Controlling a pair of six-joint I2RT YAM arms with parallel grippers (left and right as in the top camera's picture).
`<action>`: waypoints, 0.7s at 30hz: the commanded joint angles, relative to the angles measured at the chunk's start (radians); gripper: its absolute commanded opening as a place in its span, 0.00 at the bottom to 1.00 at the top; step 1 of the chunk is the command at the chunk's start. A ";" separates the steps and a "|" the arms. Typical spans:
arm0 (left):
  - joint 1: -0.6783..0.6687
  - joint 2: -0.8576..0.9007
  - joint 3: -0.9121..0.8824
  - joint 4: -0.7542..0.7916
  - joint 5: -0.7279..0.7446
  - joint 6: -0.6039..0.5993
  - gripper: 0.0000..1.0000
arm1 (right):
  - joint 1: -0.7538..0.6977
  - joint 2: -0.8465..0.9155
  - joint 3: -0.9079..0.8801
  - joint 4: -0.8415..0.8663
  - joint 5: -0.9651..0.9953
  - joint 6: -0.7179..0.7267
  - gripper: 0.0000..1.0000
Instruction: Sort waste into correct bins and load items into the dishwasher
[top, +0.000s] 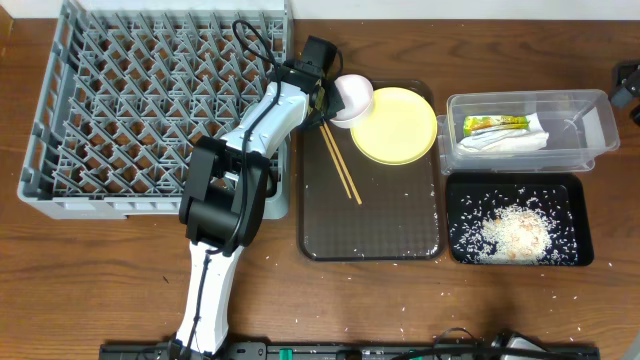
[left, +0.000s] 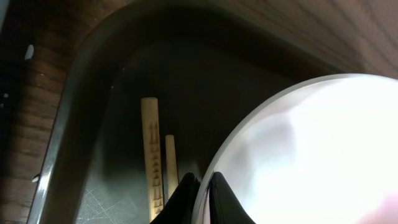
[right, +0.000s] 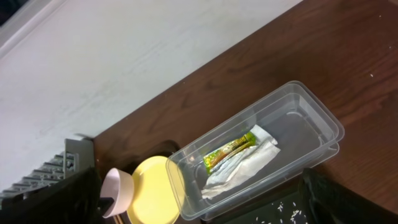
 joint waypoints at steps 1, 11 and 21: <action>0.002 -0.003 -0.005 -0.003 -0.001 -0.001 0.07 | -0.010 0.002 0.014 -0.001 0.000 0.010 0.99; 0.002 -0.238 -0.003 -0.002 -0.098 0.217 0.07 | -0.010 0.002 0.014 -0.001 0.000 0.010 0.99; 0.003 -0.351 -0.004 0.087 -0.912 0.529 0.07 | -0.010 0.002 0.014 -0.001 0.000 0.010 0.99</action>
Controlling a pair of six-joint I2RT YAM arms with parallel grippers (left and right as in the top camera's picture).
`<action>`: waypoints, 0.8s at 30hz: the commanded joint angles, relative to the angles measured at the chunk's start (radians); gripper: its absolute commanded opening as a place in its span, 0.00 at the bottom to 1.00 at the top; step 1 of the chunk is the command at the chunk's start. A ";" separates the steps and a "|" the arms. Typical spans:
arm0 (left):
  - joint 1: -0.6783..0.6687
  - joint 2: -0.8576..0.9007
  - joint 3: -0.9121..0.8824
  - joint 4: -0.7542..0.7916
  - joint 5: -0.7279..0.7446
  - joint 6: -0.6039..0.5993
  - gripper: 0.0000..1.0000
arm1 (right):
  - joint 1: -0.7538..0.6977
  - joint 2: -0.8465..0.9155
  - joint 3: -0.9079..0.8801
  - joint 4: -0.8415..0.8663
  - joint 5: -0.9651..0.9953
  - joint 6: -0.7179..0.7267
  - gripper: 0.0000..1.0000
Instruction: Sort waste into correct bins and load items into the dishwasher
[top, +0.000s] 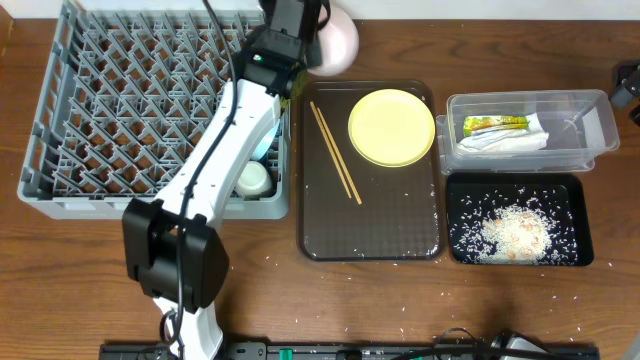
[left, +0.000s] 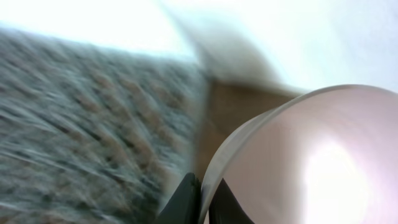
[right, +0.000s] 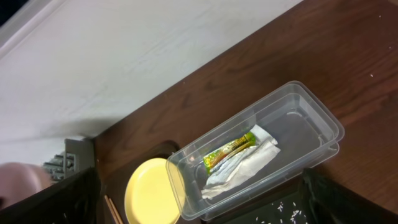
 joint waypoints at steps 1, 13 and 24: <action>0.006 0.041 0.003 0.063 -0.496 0.196 0.07 | -0.010 0.002 0.014 -0.001 0.000 0.010 0.99; 0.079 0.235 0.003 0.469 -0.830 0.665 0.07 | -0.010 0.002 0.014 -0.001 0.000 0.010 0.99; 0.073 0.264 -0.051 0.435 -0.882 0.666 0.07 | -0.010 0.002 0.014 -0.001 0.000 0.010 0.99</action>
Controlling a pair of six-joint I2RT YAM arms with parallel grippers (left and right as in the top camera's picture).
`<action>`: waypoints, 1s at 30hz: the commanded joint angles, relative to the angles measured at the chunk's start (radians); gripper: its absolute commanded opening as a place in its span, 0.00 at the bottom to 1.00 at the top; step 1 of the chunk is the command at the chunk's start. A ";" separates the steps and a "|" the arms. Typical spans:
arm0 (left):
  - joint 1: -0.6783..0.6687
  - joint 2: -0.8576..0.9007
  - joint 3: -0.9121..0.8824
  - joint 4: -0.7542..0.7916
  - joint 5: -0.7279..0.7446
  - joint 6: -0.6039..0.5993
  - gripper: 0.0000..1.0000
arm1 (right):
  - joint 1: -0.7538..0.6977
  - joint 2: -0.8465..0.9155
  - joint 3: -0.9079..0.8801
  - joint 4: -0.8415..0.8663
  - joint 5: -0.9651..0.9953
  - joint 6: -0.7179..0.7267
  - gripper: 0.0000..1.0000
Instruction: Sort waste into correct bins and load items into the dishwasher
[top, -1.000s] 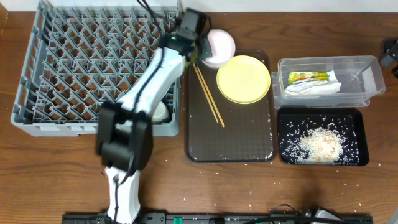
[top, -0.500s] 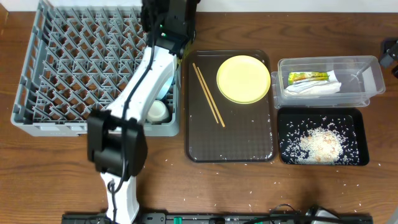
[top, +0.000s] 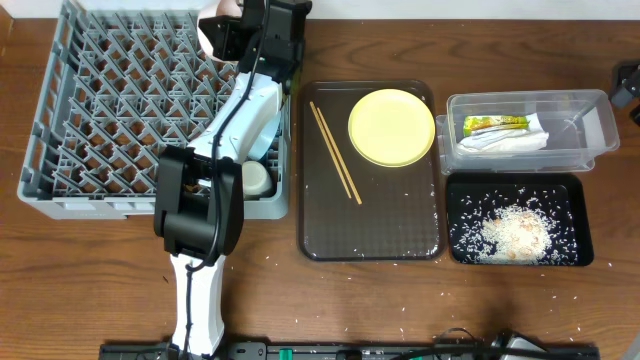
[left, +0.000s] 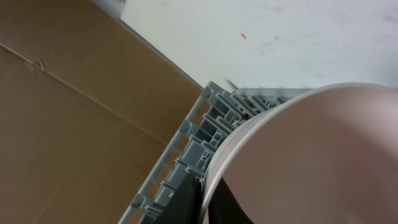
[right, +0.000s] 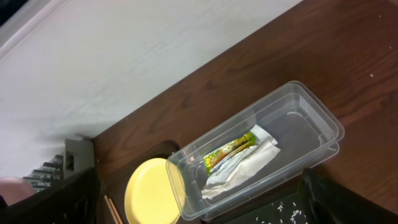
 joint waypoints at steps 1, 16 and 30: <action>-0.006 -0.002 -0.050 -0.002 -0.041 0.002 0.07 | -0.010 0.002 0.014 -0.001 0.000 0.010 0.99; -0.024 -0.002 -0.148 0.011 -0.045 -0.002 0.07 | -0.010 0.002 0.014 -0.001 0.000 0.010 0.99; -0.100 -0.002 -0.148 -0.089 -0.093 0.006 0.08 | -0.010 0.002 0.014 -0.001 0.000 0.010 0.99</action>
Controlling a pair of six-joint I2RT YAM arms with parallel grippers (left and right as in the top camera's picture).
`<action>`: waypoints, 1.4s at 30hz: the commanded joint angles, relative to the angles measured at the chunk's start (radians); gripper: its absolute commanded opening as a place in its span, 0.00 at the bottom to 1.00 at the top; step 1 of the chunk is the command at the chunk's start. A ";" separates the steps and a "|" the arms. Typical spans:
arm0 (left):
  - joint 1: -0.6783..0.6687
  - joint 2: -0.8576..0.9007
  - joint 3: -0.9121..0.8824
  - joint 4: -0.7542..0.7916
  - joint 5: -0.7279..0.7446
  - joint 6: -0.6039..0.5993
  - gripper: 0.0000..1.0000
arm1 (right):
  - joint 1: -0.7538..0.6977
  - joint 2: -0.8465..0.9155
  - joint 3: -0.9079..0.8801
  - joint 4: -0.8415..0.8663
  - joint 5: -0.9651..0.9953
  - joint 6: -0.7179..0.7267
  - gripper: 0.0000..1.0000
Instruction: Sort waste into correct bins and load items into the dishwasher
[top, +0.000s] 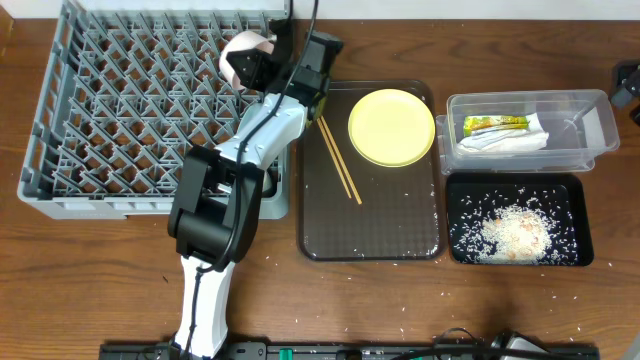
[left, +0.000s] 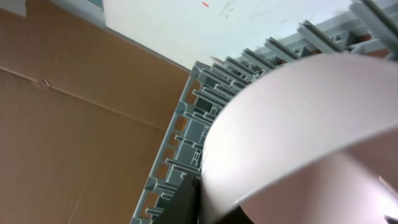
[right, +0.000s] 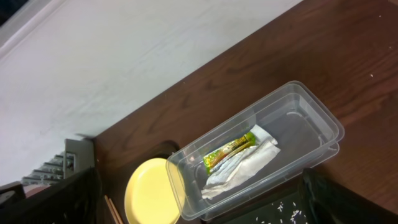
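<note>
A pale pink bowl (top: 243, 58) hangs tilted on its side over the back right part of the grey dish rack (top: 120, 110). My left gripper (top: 264, 70) is shut on its rim. In the left wrist view the bowl (left: 298, 137) fills the right side, and its edge is pinched in the gripper (left: 202, 190), with rack bars behind. A yellow plate (top: 392, 126) and a pair of chopsticks (top: 340, 160) lie on the dark tray (top: 370, 235). My right gripper (right: 199, 205) stands open at the table's far right, holding nothing.
A clear bin (top: 525, 130) with a green wrapper and a crumpled napkin sits right of the tray. In front of it lies a black tray (top: 462, 215) with spilled rice. Rice grains are scattered on the wooden table. Beyond the rack stand a wall and cardboard.
The bowl in my left gripper has come from the rack's back edge to a spot further in over the rack's back right part, turned more on its side. The right arm has not moved.
My left gripper was shut on the bowl's rim at the tray's back left corner, next to the plate. Then it held the bowl up beyond the tray's back edge. Later the bowl was at the rack's back edge, and now it is over the rack.
</note>
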 joint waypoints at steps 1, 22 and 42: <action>-0.002 -0.002 -0.008 -0.016 -0.030 0.006 0.08 | -0.010 0.002 0.014 -0.001 0.000 0.010 0.99; -0.045 -0.003 -0.007 -0.127 0.238 0.001 0.54 | -0.010 0.002 0.014 -0.001 0.000 0.010 0.99; -0.051 -0.200 0.011 -0.156 0.577 -0.175 0.84 | -0.010 0.002 0.014 -0.001 0.000 0.010 0.99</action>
